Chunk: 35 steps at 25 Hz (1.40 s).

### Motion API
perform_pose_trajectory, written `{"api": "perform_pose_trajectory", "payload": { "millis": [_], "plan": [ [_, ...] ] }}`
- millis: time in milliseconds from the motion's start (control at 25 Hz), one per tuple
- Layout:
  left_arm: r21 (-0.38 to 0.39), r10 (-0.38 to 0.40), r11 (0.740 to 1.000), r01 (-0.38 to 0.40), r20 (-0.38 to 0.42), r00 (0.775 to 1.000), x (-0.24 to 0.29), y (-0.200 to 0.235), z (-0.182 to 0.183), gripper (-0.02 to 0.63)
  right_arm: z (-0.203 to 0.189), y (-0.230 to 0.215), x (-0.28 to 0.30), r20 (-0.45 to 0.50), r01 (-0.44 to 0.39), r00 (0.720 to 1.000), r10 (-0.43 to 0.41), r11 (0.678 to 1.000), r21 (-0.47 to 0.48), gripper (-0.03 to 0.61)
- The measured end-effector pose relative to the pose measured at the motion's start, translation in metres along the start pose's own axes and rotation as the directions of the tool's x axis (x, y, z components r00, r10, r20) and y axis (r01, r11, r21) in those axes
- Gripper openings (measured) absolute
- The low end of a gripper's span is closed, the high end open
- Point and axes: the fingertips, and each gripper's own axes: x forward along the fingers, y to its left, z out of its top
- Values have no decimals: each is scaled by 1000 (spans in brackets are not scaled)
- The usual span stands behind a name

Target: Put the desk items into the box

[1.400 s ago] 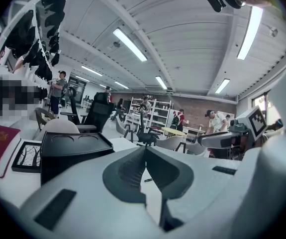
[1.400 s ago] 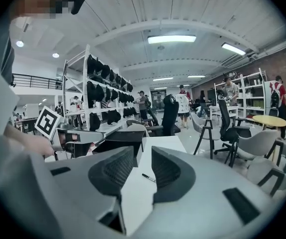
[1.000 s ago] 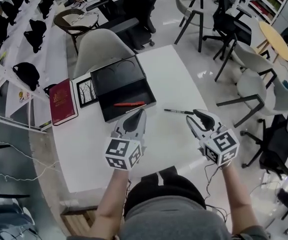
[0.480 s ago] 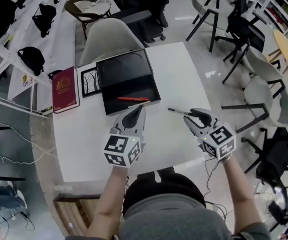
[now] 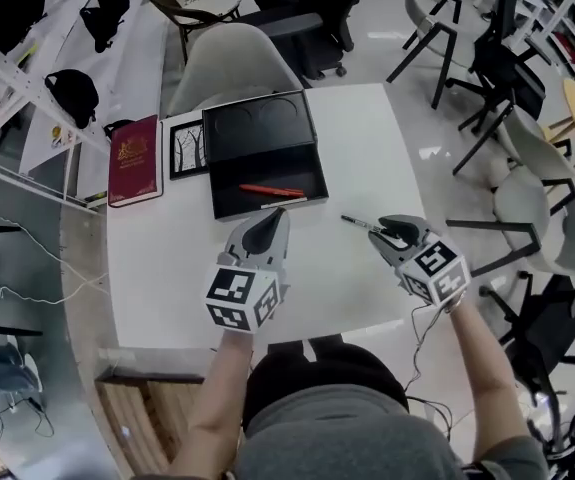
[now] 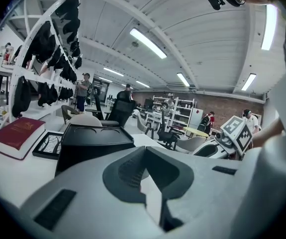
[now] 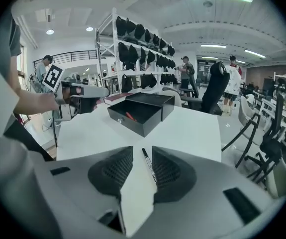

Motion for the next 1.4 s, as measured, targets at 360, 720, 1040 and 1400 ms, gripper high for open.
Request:
{"api": "perform_pose_trajectory", "payload": {
  "millis": [360,720,1040,1400],
  "plan": [
    [-14,56,998,-56,-2,998,-9,13,-3,6,-20,-6,23,-112,-65,992,64,998,-12,123],
    [-30,88,996,-88,-7,996,-14,18,-8,6,-41,-12,40,-262,-111,961,88,991,-75,120],
    [-43,98,994,-98,-11,995,-14,23,-12,6,-53,-14,50,-340,-139,934,107,988,-70,112],
    [-52,107,993,-107,-6,994,-14,26,-12,6,-57,-20,56,-391,-124,917,81,988,-87,87]
  ]
}}
